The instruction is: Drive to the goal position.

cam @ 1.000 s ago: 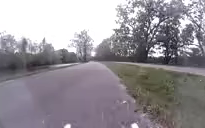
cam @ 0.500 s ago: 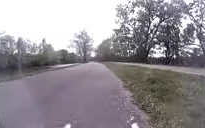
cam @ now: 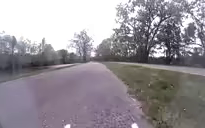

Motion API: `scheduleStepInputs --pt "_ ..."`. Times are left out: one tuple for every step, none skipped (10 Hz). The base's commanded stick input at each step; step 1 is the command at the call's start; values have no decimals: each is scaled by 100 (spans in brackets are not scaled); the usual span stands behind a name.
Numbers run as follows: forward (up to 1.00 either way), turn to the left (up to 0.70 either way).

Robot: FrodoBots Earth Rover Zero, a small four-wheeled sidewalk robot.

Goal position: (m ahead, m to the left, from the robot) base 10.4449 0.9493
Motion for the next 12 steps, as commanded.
scheduleStepInputs --pt "100 0" --pt "100 0" --pt "100 0" --pt "100 0" --pt "100 0" --pt "100 0" --pt "100 0" --pt "100 0" --pt "100 0" --pt "100 0" --pt "100 0" --pt "100 0"
